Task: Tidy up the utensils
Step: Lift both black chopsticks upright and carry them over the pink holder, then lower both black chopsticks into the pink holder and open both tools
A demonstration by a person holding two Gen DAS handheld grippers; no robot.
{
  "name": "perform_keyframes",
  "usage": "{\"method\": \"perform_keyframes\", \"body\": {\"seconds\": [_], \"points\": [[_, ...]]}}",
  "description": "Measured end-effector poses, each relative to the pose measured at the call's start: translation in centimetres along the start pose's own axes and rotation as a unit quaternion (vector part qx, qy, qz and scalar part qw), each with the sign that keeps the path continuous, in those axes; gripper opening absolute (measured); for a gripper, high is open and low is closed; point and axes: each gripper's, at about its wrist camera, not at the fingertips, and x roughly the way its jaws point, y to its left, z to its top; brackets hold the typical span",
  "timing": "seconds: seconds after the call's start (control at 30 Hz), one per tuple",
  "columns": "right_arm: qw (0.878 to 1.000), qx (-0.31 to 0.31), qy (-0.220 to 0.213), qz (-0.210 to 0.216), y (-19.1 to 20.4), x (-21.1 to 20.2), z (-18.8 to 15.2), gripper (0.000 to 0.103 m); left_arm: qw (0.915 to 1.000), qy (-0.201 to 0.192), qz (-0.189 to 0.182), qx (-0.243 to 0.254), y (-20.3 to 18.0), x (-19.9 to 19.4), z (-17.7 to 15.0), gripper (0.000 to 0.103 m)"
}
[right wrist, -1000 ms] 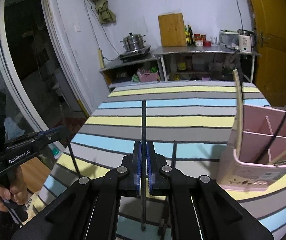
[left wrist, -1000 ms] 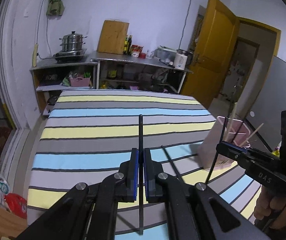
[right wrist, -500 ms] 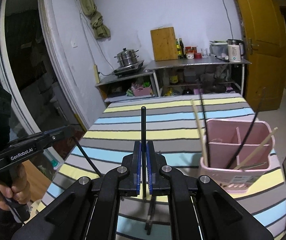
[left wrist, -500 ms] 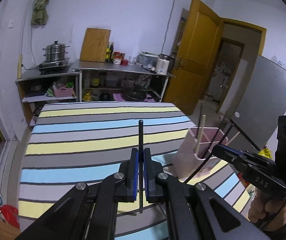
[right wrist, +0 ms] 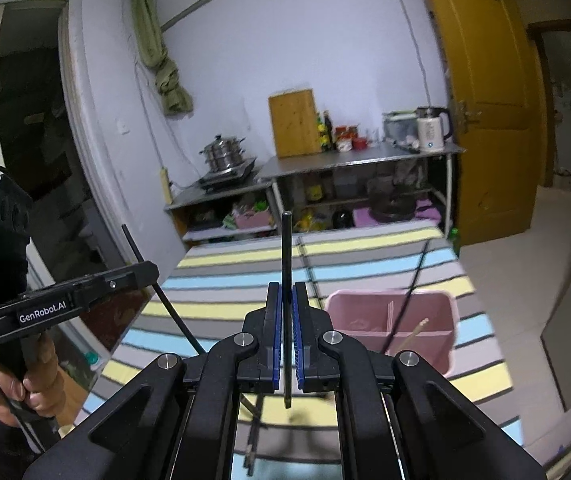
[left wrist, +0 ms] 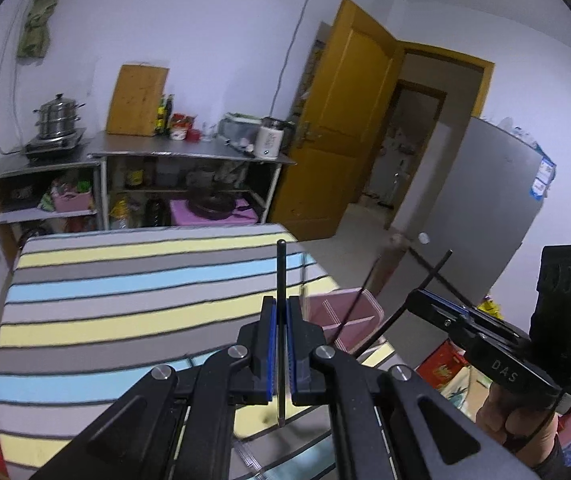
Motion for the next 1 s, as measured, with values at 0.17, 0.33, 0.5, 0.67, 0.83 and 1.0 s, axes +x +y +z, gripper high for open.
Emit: {"method": "perform_keyframes", "body": {"seconds": [0.17,0.33,0.5,0.67,0.83,1.0], "points": [[0.999,0.003,-0.030,-0.017,-1.1,-1.5,2.3,0.005,0.9996,-0.021,-0.017,0.000,-1.9,0.7,2.3,0.004],[0.998,0.006,-0.058,-0.032,-2.1,-2.5,3.8,0.005,0.9992,-0.035,-0.019,0.006,-3.3,2.3,3.9,0.004],[0.997,0.004,-0.061,-0.050,-3.2,-1.5,4.0,0.005,0.9993,-0.031,-0.019,0.007,-3.7,5.1,4.2,0.004],[0.997,0.011,-0.044,-0.056,-4.6,0.5,2.9,0.005,0.9996,-0.020,-0.017,0.008,-3.7,8.2,2.8,0.004],[0.998,0.019,-0.017,-0.057,-5.9,2.7,1.4,0.005,0.9998,-0.001,-0.018,0.012,-3.1,10.7,0.9,0.004],[0.998,0.041,0.004,-0.052,-7.3,4.0,0.1,0.006,0.9998,0.005,-0.014,0.012,-2.4,11.8,-0.2,0.004]]}}
